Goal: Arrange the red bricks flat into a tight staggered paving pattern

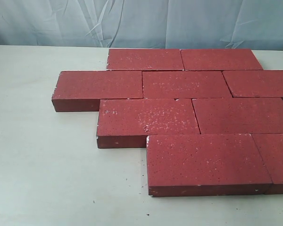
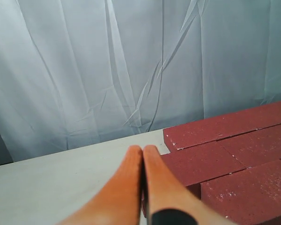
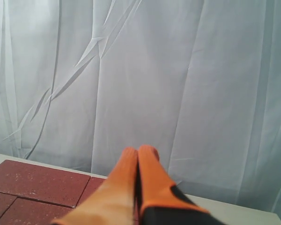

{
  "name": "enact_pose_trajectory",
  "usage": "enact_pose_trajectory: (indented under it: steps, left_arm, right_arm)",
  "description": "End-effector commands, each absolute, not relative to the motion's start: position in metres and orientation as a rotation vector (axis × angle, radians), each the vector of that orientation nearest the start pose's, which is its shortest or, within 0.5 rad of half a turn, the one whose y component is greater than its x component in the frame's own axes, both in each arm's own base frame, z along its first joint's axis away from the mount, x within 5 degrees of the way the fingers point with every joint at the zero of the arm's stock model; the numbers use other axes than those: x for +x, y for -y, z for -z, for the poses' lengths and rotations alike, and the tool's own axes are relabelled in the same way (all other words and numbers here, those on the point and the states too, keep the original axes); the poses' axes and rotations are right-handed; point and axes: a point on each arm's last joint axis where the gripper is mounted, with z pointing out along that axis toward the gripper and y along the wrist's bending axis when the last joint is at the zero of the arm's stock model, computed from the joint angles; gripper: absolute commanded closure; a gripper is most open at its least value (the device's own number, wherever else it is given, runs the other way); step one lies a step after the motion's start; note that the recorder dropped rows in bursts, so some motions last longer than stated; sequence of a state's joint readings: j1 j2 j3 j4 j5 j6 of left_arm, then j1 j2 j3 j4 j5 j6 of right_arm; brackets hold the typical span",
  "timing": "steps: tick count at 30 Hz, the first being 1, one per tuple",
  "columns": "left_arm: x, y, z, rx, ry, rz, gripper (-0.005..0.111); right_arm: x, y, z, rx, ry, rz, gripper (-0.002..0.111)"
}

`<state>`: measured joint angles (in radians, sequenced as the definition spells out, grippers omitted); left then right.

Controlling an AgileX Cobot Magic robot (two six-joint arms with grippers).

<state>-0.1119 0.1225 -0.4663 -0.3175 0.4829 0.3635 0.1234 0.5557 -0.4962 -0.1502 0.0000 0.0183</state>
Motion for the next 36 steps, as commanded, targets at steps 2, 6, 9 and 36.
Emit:
enact_pose_trajectory:
  steps: [2, 6, 9, 36]
  left_arm:
    - [0.030, 0.017, -0.318, 0.269, -1.572, 0.157, 0.107]
    - [0.030, 0.016, -0.319, 0.279, -1.554, 0.128, 0.107]
    - [0.030, 0.016, -0.321, 0.268, -1.534, 0.132, 0.107]
    - [0.050, 0.001, -0.232, 0.124, -1.589, -0.045, 0.107]
  right_arm:
    - [0.119, -0.014, -0.337, -0.191, -1.518, 0.007, 0.109]
    - [0.119, -0.014, -0.337, -0.191, -1.518, 0.007, 0.109]
    - [0.119, -0.014, -0.337, -0.191, -1.518, 0.007, 0.109]
    - [0.119, -0.014, -0.337, -0.189, -1.518, 0.005, 0.109]
